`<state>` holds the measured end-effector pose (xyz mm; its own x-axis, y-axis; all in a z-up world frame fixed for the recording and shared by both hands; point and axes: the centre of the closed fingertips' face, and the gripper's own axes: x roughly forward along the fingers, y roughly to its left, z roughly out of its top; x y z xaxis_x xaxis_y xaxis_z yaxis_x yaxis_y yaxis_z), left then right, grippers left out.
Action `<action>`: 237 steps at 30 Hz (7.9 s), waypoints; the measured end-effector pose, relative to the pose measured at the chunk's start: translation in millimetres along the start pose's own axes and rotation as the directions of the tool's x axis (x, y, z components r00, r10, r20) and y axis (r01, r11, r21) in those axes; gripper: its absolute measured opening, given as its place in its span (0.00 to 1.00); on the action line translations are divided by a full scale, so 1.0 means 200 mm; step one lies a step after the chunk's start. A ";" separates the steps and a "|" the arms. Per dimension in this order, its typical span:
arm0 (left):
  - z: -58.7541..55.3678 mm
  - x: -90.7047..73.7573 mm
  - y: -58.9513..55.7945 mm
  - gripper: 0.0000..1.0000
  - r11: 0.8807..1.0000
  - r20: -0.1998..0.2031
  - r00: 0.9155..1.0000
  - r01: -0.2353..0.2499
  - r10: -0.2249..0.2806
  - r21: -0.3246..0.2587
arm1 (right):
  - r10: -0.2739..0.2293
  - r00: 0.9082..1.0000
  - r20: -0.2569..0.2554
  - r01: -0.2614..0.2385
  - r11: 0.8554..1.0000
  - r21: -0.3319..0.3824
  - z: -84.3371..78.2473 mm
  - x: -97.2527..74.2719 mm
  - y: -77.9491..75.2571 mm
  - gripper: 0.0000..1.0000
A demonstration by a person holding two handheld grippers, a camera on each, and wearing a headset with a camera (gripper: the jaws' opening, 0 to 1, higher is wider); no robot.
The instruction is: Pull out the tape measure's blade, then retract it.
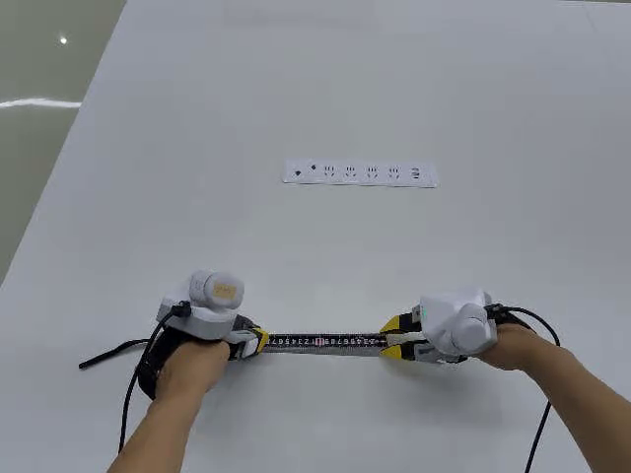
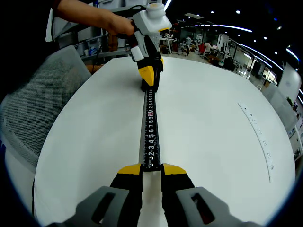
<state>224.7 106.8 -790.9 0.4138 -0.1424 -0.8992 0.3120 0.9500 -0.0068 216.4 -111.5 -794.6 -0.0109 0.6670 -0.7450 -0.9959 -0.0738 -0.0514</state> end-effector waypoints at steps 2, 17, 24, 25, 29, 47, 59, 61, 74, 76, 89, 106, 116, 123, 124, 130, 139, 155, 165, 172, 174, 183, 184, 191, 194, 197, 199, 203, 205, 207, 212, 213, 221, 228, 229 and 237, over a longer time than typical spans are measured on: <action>0.00 0.00 0.00 0.62 1.000 -0.002 1.000 0.001 -0.001 0.000 | 0.000 1.000 0.001 0.000 1.000 0.000 0.00 0.00 0.00 0.14; 0.00 0.02 0.01 0.63 1.000 -0.002 1.000 0.003 -0.003 -0.001 | 0.003 1.000 0.007 -0.003 1.000 0.000 0.04 0.04 0.00 0.14; 0.00 0.02 0.01 0.63 1.000 -0.002 1.000 0.003 -0.003 0.000 | 0.004 1.000 0.008 -0.004 1.000 -0.002 0.06 0.06 0.00 0.14; 0.00 0.02 0.01 0.63 1.000 -0.002 1.000 0.004 -0.004 0.000 | 0.004 1.000 0.007 -0.004 1.000 -0.003 0.06 0.06 0.00 0.14; 0.00 0.02 0.01 0.63 1.000 -0.002 1.000 0.003 -0.003 0.000 | 0.004 1.000 0.009 -0.004 1.000 -0.004 0.07 0.07 0.01 0.14; 0.00 0.01 0.00 0.63 1.000 -0.007 1.000 0.001 -0.001 0.009 | 0.004 1.000 0.013 -0.004 1.000 -0.007 0.09 0.09 0.01 0.14; 0.00 -0.01 -0.01 0.63 1.000 0.004 1.000 0.010 -0.010 0.016 | 0.002 1.000 0.016 -0.002 1.000 -0.007 0.11 0.12 0.01 0.14; 0.00 -0.01 -0.01 0.63 1.000 0.004 1.000 0.011 -0.011 0.017 | 0.003 1.000 0.016 -0.002 1.000 -0.009 0.12 0.13 0.01 0.14; 0.00 -0.01 0.00 0.63 1.000 -0.004 1.000 0.004 -0.004 0.026 | 0.009 1.000 0.022 -0.009 1.000 -0.011 0.15 0.16 0.01 0.14; 0.00 -0.01 0.00 0.63 1.000 -0.008 1.000 0.003 -0.003 0.029 | 0.010 1.000 0.023 -0.010 1.000 -0.010 0.16 0.16 0.01 0.14; -0.01 -0.01 -0.01 0.64 1.000 -0.014 1.000 0.006 -0.005 0.028 | 0.016 0.999 0.029 -0.015 1.000 -0.014 0.18 0.19 0.02 0.14; -0.01 0.01 0.00 0.64 1.000 -0.018 1.000 0.010 -0.009 0.028 | 0.021 0.999 0.031 -0.020 1.000 -0.016 0.20 0.23 0.01 0.14; -0.01 0.01 0.00 0.64 1.000 -0.019 1.000 0.015 -0.015 0.028 | 0.024 0.999 0.031 -0.023 0.999 -0.025 0.21 0.25 0.01 0.14; -0.01 0.02 0.00 0.64 0.999 -0.017 1.000 0.015 -0.015 0.028 | 0.024 0.999 0.032 -0.023 0.999 -0.031 0.23 0.25 0.01 0.14; -0.01 0.01 0.00 0.64 1.000 -0.015 1.000 0.015 -0.014 0.028 | 0.025 0.999 0.032 -0.024 0.999 -0.032 0.23 0.25 0.01 0.14; -0.01 0.05 0.02 0.64 0.999 -0.017 1.000 0.016 -0.016 0.028 | 0.029 0.999 0.028 -0.028 0.999 -0.038 0.23 0.26 0.01 0.14; -0.01 0.05 0.01 0.64 0.999 -0.019 1.000 0.018 -0.017 0.029 | 0.033 0.999 0.025 -0.032 0.998 -0.046 0.24 0.27 0.00 0.14; -0.01 0.00 -0.01 0.64 0.999 -0.019 1.000 0.013 -0.012 0.033 | 0.039 0.999 0.027 -0.037 0.998 -0.046 0.26 0.29 0.00 0.13; -0.01 0.01 -0.01 0.64 0.999 -0.022 1.000 0.002 -0.001 0.042 | 0.039 0.999 0.031 -0.038 0.998 -0.045 0.28 0.30 0.01 0.13; -0.01 0.01 -0.01 0.64 0.999 -0.025 1.000 0.000 0.001 0.045 | 0.039 0.999 0.031 -0.038 0.998 -0.048 0.29 0.31 0.01 0.13; -0.01 0.01 -0.01 0.64 0.999 -0.025 1.000 0.000 0.001 0.045 | 0.039 0.999 0.032 -0.038 0.998 -0.046 0.29 0.31 0.00 0.13; -0.01 0.02 0.00 0.64 0.999 -0.023 1.000 0.005 -0.004 0.043 | 0.042 0.999 0.033 -0.040 0.998 -0.048 0.30 0.32 0.00 0.13; -0.01 0.02 0.00 0.64 0.999 -0.023 1.000 0.006 -0.005 0.042 | 0.042 0.999 0.034 -0.040 0.998 -0.048 0.30 0.33 0.00 0.13; -0.01 0.03 0.01 0.64 0.999 -0.019 1.000 0.013 -0.012 0.040 | 0.044 0.998 0.036 -0.043 0.998 -0.052 0.32 0.34 0.00 0.13; -0.01 0.03 0.00 0.64 0.999 -0.019 1.000 0.015 -0.015 0.040 | 0.046 0.998 0.038 -0.044 0.998 -0.052 0.32 0.34 0.00 0.13; -0.01 0.03 0.01 0.64 0.999 -0.020 1.000 0.017 -0.016 0.041 | 0.047 0.998 0.038 -0.045 0.998 -0.052 0.33 0.34 0.00 0.13; -0.01 0.03 0.01 0.64 0.999 -0.018 1.000 0.019 -0.018 0.040 | 0.046 0.998 0.038 -0.044 0.998 -0.055 0.33 0.34 0.00 0.13; -0.01 0.02 0.00 0.64 0.999 -0.017 1.000 0.022 -0.021 0.039 | 0.048 0.998 0.039 -0.045 0.997 -0.057 0.34 0.35 0.00 0.13; -0.01 0.01 0.00 0.64 0.999 -0.016 1.000 0.024 -0.023 0.039 | 0.049 0.998 0.039 -0.046 0.997 -0.059 0.34 0.35 0.00 0.13; -0.01 0.01 0.00 0.64 0.999 -0.016 1.000 0.026 -0.025 0.039 | 0.050 0.998 0.041 -0.047 0.997 -0.061 0.35 0.35 0.00 0.13; -0.02 0.01 0.01 0.64 0.999 -0.014 0.999 0.037 -0.037 0.035 | 0.051 0.998 0.048 -0.048 0.997 -0.063 0.37 0.36 0.00 0.13; -0.02 0.02 0.01 0.64 0.999 -0.015 0.999 0.039 -0.038 0.035 | 0.052 0.998 0.048 -0.048 0.997 -0.064 0.37 0.37 0.00 0.13; -0.02 0.02 0.01 0.64 0.999 -0.013 0.999 0.042 -0.042 0.035 | 0.053 0.997 0.050 -0.049 0.996 -0.069 0.39 0.38 0.00 0.13; -0.02 0.02 0.01 0.64 0.998 -0.014 0.999 0.046 -0.046 0.035 | 0.055 0.997 0.053 -0.051 0.996 -0.073 0.41 0.39 0.01 0.13; -0.02 0.01 0.01 0.64 0.998 -0.015 0.999 0.047 -0.046 0.035 | 0.056 0.997 0.053 -0.052 0.996 -0.073 0.41 0.39 0.01 0.13; -0.02 -0.02 0.01 0.64 0.998 -0.011 0.999 0.051 -0.051 0.031 | 0.060 0.997 0.056 -0.056 0.995 -0.080 0.43 0.41 0.01 0.13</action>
<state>220.8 109.6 -789.4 0.3875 -0.1876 -0.9026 0.3592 0.9324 -0.0396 206.4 6.3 -798.5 -0.0757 0.7015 -0.7086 -0.9835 -0.1697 -0.0629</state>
